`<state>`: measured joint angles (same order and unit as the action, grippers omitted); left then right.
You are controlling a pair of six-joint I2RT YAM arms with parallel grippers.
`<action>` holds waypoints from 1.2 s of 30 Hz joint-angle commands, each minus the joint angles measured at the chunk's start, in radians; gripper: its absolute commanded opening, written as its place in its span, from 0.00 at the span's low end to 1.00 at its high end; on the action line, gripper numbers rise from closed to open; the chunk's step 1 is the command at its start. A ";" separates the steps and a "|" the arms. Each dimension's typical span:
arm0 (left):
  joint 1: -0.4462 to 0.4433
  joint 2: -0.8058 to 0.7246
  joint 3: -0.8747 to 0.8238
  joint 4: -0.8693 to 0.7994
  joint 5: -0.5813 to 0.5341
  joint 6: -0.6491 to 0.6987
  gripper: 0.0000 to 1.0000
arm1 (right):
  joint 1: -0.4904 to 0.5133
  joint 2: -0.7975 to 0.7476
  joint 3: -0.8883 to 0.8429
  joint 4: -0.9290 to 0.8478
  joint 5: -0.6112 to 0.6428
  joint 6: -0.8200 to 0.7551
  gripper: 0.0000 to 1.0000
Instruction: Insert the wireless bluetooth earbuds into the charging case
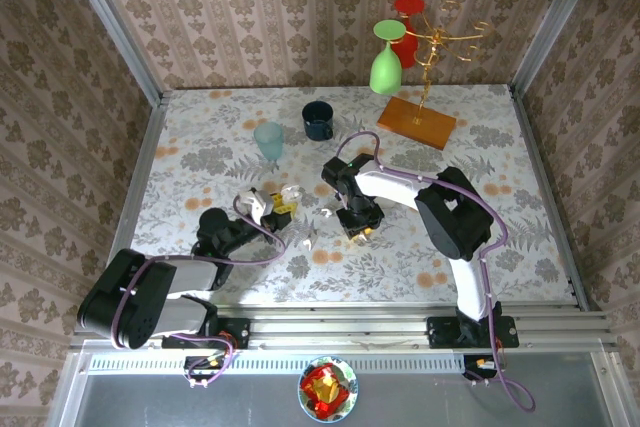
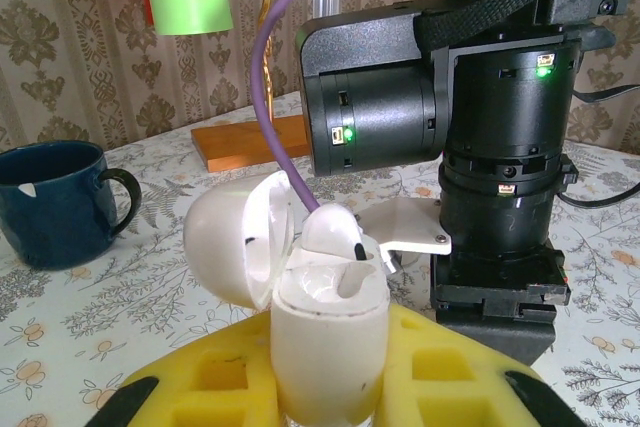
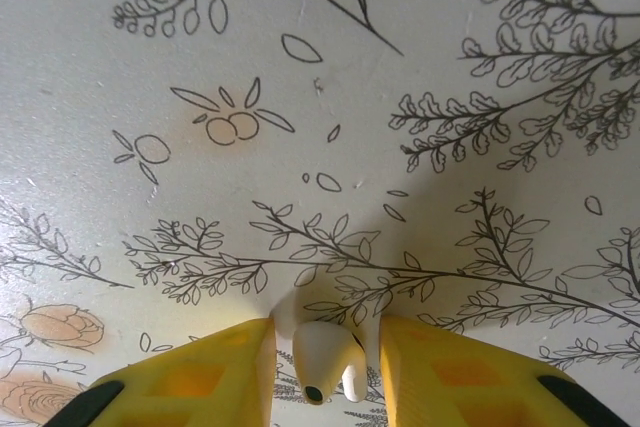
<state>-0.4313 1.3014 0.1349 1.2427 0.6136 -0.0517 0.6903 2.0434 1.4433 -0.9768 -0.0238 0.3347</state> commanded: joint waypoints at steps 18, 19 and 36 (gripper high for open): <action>-0.008 0.001 0.003 0.018 0.061 0.005 0.07 | -0.006 -0.136 -0.094 0.158 0.004 -0.013 0.17; -0.010 0.004 0.006 0.018 0.058 0.004 0.07 | -0.008 -0.162 -0.109 0.183 0.005 -0.013 0.18; -0.126 0.087 0.122 0.023 0.040 -0.073 0.07 | -0.034 -0.811 -0.599 1.050 -0.159 -0.004 0.16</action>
<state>-0.5396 1.3754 0.2203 1.2423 0.6510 -0.0868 0.6624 1.2877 0.8803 -0.1329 -0.1287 0.3176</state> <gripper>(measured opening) 0.203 0.163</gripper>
